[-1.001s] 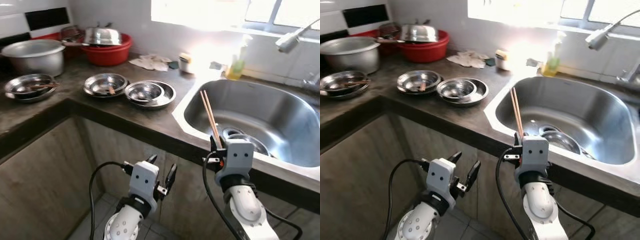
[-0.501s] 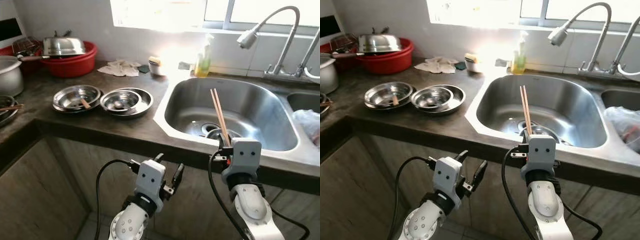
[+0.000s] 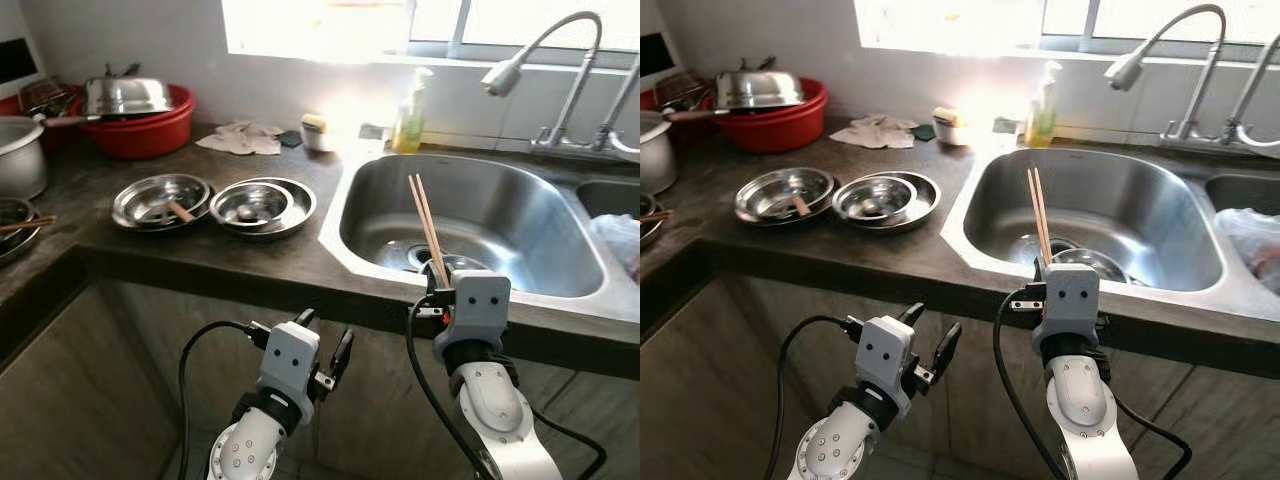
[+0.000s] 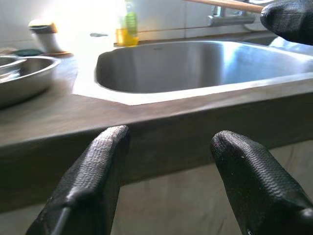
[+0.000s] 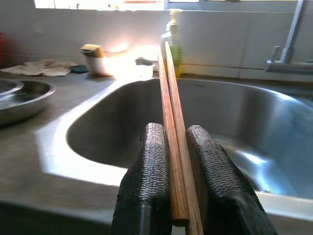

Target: Kitchen organization

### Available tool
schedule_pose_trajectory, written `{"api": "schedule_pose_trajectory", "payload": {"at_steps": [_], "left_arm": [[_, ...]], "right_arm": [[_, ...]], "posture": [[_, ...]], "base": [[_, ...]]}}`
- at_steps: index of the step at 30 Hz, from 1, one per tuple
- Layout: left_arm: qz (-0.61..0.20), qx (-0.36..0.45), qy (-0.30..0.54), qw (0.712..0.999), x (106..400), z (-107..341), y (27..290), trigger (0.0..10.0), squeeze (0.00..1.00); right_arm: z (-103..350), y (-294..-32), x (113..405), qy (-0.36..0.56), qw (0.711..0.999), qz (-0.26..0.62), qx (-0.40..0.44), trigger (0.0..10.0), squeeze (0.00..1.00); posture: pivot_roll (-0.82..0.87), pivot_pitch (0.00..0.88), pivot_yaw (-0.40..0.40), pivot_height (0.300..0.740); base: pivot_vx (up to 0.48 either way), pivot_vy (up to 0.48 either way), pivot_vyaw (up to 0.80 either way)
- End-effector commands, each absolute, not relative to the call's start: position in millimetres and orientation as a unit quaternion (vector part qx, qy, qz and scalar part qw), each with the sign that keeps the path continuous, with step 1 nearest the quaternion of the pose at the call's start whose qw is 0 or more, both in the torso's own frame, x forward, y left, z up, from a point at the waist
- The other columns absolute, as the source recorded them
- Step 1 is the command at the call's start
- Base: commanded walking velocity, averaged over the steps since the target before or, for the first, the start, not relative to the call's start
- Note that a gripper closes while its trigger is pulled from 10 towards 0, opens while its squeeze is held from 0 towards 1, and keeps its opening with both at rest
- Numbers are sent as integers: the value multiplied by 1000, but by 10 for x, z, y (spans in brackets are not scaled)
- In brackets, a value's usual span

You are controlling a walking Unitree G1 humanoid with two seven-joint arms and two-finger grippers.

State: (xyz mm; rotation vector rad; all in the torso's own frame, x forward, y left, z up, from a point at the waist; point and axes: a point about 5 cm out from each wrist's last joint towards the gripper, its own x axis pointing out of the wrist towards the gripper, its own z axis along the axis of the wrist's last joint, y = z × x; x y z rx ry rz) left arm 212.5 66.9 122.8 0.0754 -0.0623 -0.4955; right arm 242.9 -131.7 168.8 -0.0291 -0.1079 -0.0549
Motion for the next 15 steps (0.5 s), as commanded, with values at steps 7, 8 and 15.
{"api": "schedule_pose_trajectory", "payload": {"at_steps": [7,8,15], "left_arm": [[-248,40,-32,967,2127,1238,649,10000,0],[-248,40,-32,967,2128,1238,649,10000,0],[-236,37,-28,971,2144,1234,666,10000,0]], "right_arm": [[1743,-1318,2513,-55,998,-13,-7,10000,0],[1750,-1316,2520,-56,998,-10,-5,10000,0],[1808,-1322,2634,-46,998,34,-17,10000,0]], "posture": [[104,2,-33,740],[104,2,-33,740],[105,1,-36,740]], "base": [[333,-337,0],[398,-266,0],[443,-106,0]]}}
